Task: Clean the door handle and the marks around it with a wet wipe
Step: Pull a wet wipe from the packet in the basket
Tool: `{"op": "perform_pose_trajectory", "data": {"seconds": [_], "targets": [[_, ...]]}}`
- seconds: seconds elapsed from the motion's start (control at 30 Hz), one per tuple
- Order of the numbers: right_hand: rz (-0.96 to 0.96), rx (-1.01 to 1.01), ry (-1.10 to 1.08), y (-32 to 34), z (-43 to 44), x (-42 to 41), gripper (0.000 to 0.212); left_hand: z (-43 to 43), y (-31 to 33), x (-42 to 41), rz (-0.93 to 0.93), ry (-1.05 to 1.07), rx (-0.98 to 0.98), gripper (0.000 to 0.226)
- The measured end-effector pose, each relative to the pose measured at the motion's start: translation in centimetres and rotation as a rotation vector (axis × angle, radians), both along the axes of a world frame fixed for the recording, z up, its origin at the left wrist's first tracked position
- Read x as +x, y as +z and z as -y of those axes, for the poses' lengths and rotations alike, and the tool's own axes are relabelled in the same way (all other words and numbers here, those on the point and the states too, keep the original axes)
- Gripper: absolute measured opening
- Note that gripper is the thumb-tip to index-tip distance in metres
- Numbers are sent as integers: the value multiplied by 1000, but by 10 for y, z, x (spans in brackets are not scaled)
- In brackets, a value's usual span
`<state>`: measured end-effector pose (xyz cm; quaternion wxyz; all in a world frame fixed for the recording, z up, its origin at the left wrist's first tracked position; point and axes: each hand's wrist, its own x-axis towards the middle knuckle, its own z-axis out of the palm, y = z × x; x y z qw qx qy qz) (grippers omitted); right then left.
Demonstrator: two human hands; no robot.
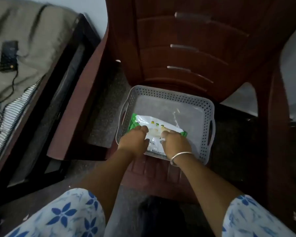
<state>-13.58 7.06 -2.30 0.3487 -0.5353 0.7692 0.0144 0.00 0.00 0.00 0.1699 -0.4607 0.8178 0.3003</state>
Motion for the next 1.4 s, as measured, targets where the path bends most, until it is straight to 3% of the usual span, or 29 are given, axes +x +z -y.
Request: {"op": "perform_pose_trajectory", "data": {"seconds": [0.2, 0.33, 0.73, 0.83, 0.9, 1.0, 1.1, 1.27, 1.4], "targets": [[39, -47, -2, -25, 11, 6, 31, -3, -31, -6, 27, 50, 15, 41], [-39, -79, 11, -34, 18, 8, 32, -8, -42, -5, 1, 83, 8, 41], [-142, -149, 69, -48, 20, 15, 21, -20, -60, -9, -111, 226, -27, 24], [27, -224, -89, -56, 16, 16, 15, -20, -61, -8, -106, 228, -45, 28], [145, -277, -336, -58, 14, 15, 8, -20, -60, -9, -89, 236, -42, 34], [342, -368, -747, -51, 13, 12, 15, -20, -58, -10, -73, 271, -25, 39], [528, -407, -984, -38, 18, 8, 19, -18, -52, -14, -148, 352, -17, 40], [737, -358, -1134, -4, 7, -1, 19, -19, -23, -37, -453, 425, 103, 49], [890, -352, -1158, 38, -15, -11, 25, -23, 9, -56, -551, 256, 108, 42]]}}
